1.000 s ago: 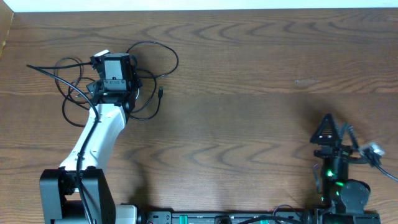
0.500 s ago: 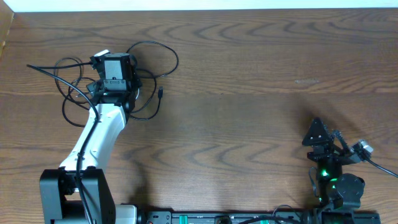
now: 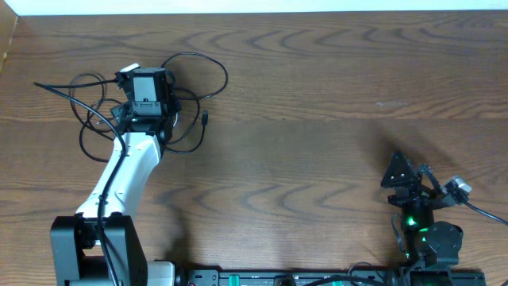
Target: Untangle cables
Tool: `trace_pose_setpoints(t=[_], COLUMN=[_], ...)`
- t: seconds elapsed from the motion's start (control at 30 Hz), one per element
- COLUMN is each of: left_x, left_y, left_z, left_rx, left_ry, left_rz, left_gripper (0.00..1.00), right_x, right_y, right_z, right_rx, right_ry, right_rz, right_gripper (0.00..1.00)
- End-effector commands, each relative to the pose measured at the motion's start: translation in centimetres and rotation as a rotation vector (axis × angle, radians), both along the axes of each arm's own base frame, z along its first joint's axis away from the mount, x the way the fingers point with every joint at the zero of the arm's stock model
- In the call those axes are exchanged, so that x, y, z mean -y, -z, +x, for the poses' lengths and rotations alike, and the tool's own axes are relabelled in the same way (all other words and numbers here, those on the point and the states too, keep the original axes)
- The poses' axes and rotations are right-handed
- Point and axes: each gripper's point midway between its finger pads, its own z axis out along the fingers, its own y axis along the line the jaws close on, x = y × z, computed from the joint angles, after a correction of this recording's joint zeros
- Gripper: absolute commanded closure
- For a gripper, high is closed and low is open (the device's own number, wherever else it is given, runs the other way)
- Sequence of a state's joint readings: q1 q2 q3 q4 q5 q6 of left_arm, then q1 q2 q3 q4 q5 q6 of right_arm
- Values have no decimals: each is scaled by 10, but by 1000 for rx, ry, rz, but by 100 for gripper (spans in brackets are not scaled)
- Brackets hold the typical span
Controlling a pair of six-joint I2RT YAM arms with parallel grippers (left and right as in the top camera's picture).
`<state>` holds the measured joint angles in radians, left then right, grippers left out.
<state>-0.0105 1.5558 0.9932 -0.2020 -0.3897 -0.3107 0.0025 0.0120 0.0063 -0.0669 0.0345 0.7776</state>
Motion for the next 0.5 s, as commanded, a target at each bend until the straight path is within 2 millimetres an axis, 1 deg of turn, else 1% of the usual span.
trace_pose_setpoints(t=[0.0,0.13,0.3,0.47], left_x=[0,0,0,0], left_y=[1,1,1,1], left_z=[-2,-2,-2,-2], left_rx=[-1,-1,-1,-1], left_ry=[-1,-1,-1,-1], left_rz=[-2,-2,-2,-2], left_gripper=[5,5,5,5], right_x=[-3,1,-1,-10], right_y=[0,-1,-1,1], right_z=[0,0,0,0], right_rx=[2,0,-10,-8], right_ry=[-15,1,-26,-100], right_rz=[-30,-159,-436,-724], right_gripper=[1,1,1,1])
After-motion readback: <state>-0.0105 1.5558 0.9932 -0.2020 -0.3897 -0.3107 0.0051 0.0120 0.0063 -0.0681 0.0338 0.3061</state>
